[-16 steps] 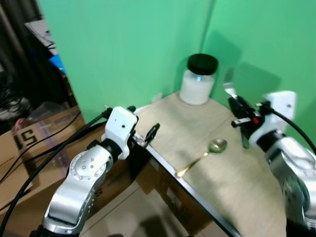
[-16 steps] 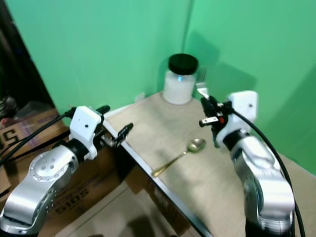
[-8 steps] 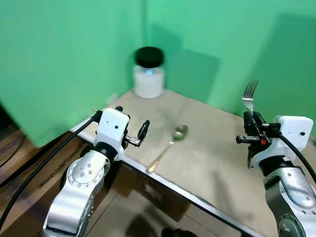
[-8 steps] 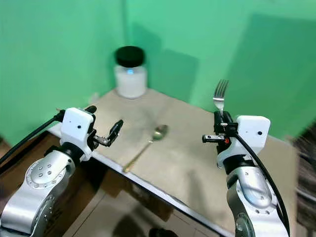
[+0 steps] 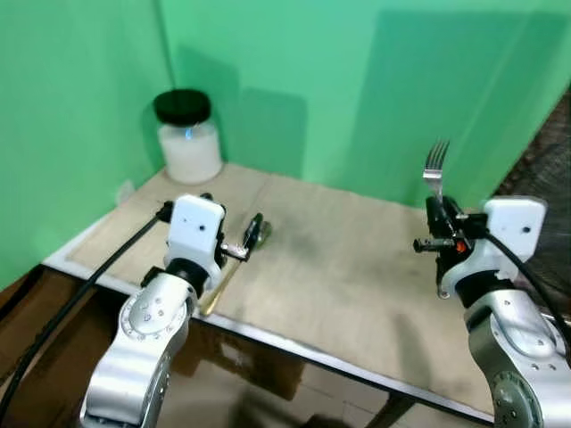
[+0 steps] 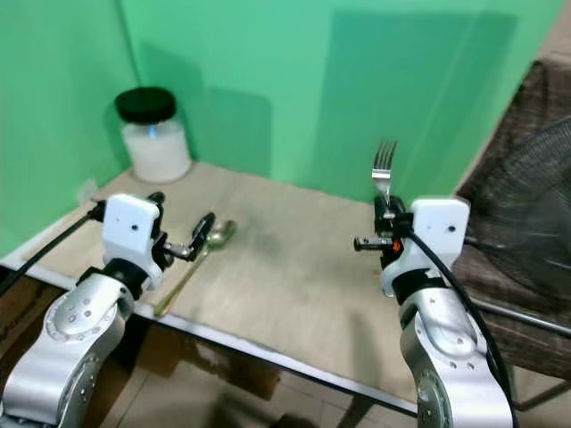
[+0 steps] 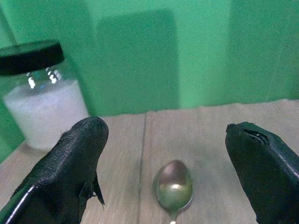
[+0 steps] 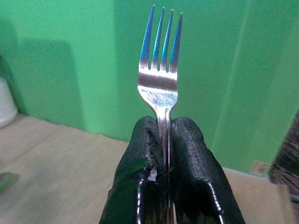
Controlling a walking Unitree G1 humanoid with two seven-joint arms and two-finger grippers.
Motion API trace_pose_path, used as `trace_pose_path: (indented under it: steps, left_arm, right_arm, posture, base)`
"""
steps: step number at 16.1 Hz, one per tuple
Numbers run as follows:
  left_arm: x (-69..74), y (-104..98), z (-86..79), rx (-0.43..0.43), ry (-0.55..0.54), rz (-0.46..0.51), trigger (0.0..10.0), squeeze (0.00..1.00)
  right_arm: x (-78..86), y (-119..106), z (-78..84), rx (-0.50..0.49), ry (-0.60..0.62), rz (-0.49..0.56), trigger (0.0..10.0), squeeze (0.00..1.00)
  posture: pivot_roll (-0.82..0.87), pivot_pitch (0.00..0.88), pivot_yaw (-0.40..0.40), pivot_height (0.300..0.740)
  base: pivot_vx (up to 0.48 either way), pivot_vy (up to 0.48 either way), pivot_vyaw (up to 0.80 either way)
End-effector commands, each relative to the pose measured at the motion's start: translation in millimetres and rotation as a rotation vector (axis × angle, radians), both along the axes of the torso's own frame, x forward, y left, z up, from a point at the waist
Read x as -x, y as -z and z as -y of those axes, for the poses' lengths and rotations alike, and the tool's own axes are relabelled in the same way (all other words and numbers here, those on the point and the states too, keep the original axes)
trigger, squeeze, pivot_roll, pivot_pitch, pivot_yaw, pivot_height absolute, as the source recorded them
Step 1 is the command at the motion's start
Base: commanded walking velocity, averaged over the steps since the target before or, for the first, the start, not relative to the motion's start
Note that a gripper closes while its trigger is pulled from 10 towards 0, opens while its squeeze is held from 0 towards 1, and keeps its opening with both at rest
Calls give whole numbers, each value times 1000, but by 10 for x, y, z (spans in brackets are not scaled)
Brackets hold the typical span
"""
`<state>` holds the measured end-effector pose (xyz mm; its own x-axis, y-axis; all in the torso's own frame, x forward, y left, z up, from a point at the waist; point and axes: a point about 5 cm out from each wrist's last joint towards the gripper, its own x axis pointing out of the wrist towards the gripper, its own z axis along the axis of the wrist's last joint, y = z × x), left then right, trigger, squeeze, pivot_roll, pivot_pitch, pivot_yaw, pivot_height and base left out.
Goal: Setting the table
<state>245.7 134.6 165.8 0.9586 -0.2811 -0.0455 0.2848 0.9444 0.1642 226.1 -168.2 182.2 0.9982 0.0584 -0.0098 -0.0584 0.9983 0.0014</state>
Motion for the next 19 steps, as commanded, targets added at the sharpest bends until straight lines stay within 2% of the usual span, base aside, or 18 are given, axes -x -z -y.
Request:
trace_pose_path:
  steps: [1,4,10,15,19]
  left_arm:
    - [10,-1,-68,-9,-37,2,10000,0]
    - [13,-17,-57,-10,-26,10,10000,0]
    - [42,-2,-59,-11,9,-4,10000,0]
    - [38,25,-43,3,20,-22,10000,0]
    - [-21,-27,-47,-8,13,11,10000,0]
  right_arm:
    - [-16,-22,-84,-3,-64,1,10000,0]
    - [-22,8,-160,11,-139,-20,10000,0]
    - [24,45,-189,-16,-177,-56,10000,0]
    - [44,105,41,18,30,-89,10000,0]
    - [87,142,82,17,99,-109,10000,0]
  posture:
    - [57,0,-65,740]
    - [63,0,-70,740]
    - [63,0,-69,740]
    - [48,0,-60,740]
    - [40,0,-46,740]
  base:
    - [0,0,-800]
    - [0,0,-788]
    - [0,0,-790]
    - [0,0,-790]
    - [0,0,-783]
